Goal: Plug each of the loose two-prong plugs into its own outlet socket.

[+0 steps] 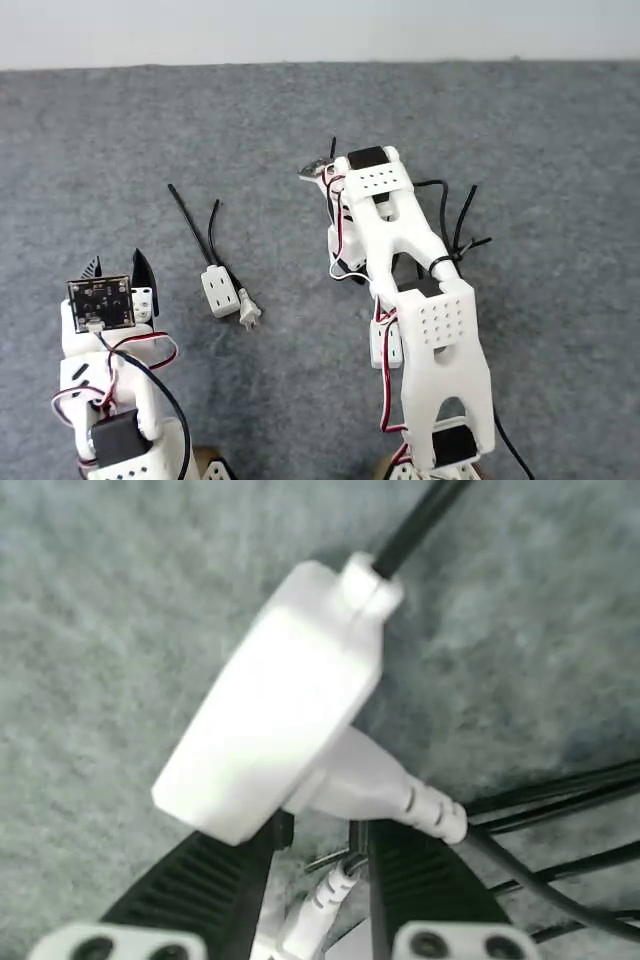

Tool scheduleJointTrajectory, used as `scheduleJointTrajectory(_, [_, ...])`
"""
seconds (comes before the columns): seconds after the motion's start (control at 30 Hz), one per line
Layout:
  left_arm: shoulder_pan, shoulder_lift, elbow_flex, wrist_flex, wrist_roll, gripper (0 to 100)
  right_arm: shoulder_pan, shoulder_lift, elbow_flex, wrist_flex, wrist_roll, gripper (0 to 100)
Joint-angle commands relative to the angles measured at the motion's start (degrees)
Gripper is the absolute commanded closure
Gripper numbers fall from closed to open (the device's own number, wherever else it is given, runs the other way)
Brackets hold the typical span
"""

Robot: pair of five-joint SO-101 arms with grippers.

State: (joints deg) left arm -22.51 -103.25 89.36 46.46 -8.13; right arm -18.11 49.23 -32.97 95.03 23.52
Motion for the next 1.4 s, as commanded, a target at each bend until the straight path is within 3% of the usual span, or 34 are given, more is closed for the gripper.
scheduleJointTrajectory(0.0, [0.4, -1.1, -0.6, -1.7, -0.4, 82, -2.2, 0.6, -3.3, -2.5, -0.4, 88.0])
scheduleJointTrajectory(0.3, [0.4, -1.1, -0.6, -1.7, -0.4, 82, -6.5, 5.1, -16.1, -2.4, -0.1, 88.0])
scheduleJointTrajectory(0.63, [0.4, -1.1, -0.6, -1.7, -0.4, 82, -10.2, 20.8, -42.1, -4.2, -0.2, 88.0])
scheduleJointTrajectory(0.8, [0.4, -1.1, -0.6, -1.7, -0.4, 82, -14.2, 27.4, -51.7, -10.2, -0.3, 88.0])
scheduleJointTrajectory(0.97, [0.4, -1.1, -0.6, -1.7, -0.4, 82, -16.6, 32.0, -55.9, -18.2, -0.3, 88.0])
scheduleJointTrajectory(1.27, [0.4, -1.1, -0.6, -1.7, -0.4, 82, -16.6, 32.4, -57.5, -18.0, -0.3, 87.9])
scheduleJointTrajectory(1.37, [0.4, -1.1, -0.5, -1.7, -0.4, 82, -16.1, 31.3, -58.7, -12.1, -0.4, 87.9])
